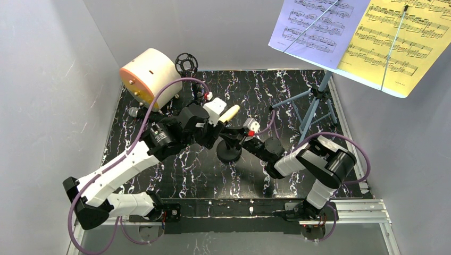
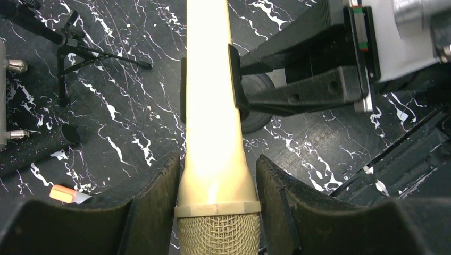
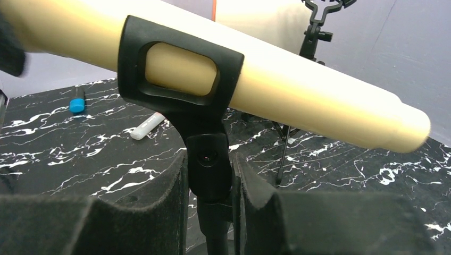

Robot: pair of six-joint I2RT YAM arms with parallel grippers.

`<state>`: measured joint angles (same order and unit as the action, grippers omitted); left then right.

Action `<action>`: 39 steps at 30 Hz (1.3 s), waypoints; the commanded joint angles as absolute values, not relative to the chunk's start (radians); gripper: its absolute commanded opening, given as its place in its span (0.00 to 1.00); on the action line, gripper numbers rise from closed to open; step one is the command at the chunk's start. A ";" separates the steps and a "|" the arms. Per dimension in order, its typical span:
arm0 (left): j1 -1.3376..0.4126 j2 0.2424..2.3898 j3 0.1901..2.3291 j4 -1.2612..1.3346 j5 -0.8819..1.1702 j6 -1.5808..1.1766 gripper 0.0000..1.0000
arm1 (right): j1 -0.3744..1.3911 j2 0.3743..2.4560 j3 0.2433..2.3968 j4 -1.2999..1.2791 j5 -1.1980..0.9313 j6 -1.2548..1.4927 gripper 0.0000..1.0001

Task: Pack up the instrument practice props
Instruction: Remove the microphone from the microphone stand, then place the microphone at the center of the board.

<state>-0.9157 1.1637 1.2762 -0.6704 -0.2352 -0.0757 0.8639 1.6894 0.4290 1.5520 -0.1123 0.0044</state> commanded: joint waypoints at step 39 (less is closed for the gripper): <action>-0.906 0.903 1.248 -0.850 -0.270 -0.121 0.00 | 0.691 1.535 0.372 1.209 -0.078 -0.033 0.66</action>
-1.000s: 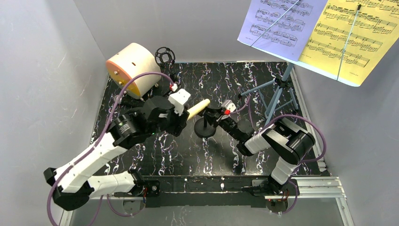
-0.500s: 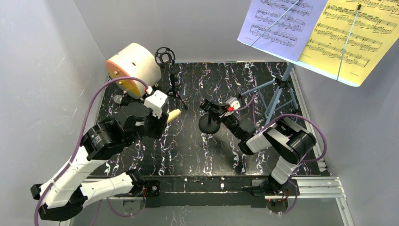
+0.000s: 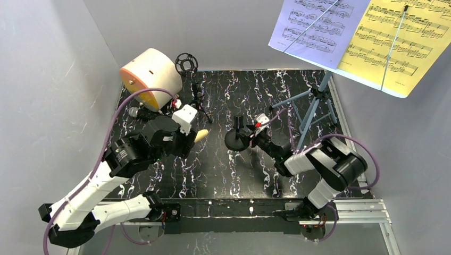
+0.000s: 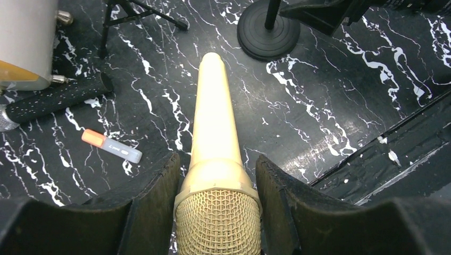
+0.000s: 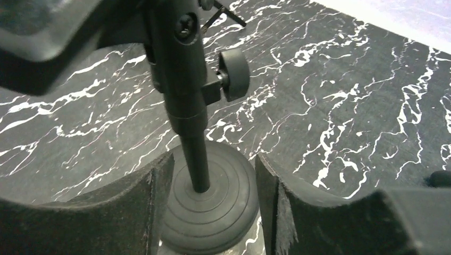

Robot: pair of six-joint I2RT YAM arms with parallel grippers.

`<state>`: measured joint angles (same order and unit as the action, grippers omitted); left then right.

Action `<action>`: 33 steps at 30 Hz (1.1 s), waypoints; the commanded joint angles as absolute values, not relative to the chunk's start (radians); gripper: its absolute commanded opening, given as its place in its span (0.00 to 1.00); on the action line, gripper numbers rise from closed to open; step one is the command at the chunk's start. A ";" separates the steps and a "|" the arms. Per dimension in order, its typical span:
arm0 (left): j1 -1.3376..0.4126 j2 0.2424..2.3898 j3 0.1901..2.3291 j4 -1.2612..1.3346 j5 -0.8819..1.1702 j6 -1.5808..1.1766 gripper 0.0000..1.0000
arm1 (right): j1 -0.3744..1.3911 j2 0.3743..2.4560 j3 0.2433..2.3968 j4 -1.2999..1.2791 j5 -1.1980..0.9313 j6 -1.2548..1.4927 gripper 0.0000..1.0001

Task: Pack up the instrument practice props
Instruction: Place the microphone at the center of the board.

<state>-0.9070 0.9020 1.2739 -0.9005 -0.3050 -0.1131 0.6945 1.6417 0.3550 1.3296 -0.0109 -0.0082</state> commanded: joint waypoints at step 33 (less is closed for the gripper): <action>-0.905 0.976 1.056 -0.598 0.206 -0.151 0.00 | 0.893 1.249 0.308 0.978 -0.525 -0.249 0.73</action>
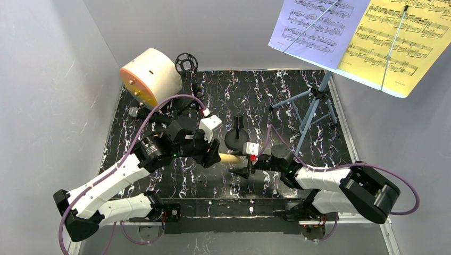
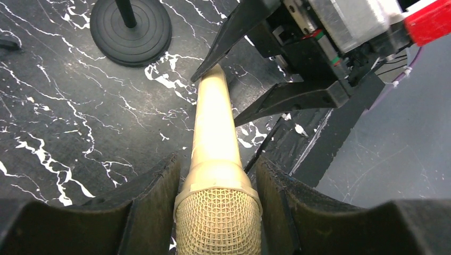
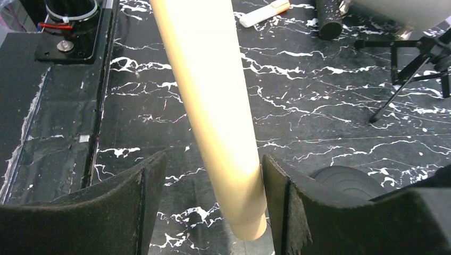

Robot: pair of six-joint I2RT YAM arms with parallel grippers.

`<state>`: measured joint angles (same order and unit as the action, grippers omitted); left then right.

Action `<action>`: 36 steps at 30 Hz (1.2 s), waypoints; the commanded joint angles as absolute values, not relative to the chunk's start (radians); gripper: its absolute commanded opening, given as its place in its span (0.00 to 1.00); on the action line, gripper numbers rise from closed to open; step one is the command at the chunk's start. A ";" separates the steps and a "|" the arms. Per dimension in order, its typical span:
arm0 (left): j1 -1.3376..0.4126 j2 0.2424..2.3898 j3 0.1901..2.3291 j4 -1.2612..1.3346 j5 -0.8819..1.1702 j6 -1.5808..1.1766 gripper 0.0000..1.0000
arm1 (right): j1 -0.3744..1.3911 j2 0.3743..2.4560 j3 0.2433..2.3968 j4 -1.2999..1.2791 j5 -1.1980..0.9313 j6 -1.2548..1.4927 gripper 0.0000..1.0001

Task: Pack up the instrument practice props
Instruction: Place the microphone at the center of the board.

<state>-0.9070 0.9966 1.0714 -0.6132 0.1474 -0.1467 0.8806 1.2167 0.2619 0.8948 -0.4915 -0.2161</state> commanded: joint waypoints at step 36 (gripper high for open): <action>-0.905 0.574 0.680 -0.176 -0.378 -0.558 0.82 | 0.959 1.428 0.501 0.970 -0.224 0.333 0.01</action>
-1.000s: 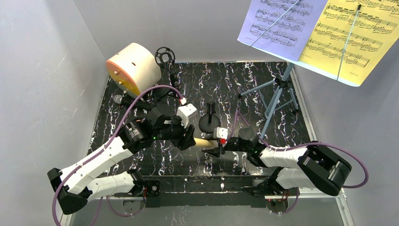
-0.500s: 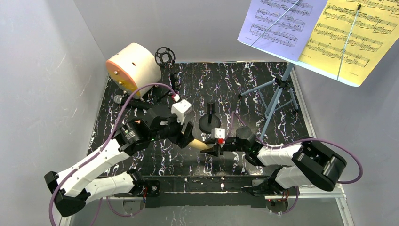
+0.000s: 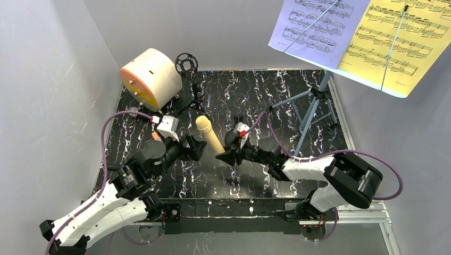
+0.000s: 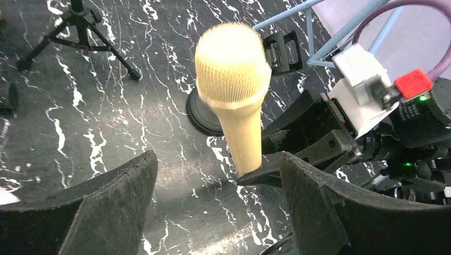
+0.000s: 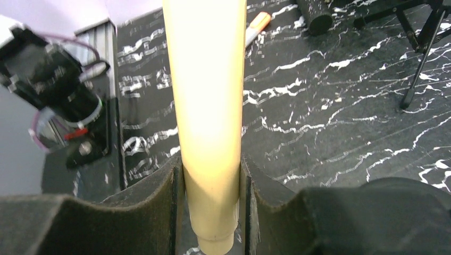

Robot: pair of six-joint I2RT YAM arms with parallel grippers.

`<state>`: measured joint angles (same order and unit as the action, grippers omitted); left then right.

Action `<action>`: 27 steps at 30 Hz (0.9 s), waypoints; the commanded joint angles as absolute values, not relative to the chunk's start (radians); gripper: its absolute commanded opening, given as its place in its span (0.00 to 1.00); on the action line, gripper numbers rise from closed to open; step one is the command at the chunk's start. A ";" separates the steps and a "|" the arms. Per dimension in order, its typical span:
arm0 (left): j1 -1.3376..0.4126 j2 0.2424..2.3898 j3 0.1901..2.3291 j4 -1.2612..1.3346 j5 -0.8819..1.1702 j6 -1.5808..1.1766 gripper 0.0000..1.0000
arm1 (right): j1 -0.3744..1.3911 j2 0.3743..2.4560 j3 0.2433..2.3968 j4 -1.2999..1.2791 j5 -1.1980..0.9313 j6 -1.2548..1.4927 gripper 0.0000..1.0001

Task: Pack up the instrument practice props
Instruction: Place the microphone at the center of the board.

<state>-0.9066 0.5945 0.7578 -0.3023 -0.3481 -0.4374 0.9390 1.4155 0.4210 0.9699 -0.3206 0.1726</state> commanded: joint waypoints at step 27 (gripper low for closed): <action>-0.905 0.684 0.363 0.347 -0.430 -0.755 0.10 | 1.071 1.491 0.563 0.996 -0.132 0.430 0.10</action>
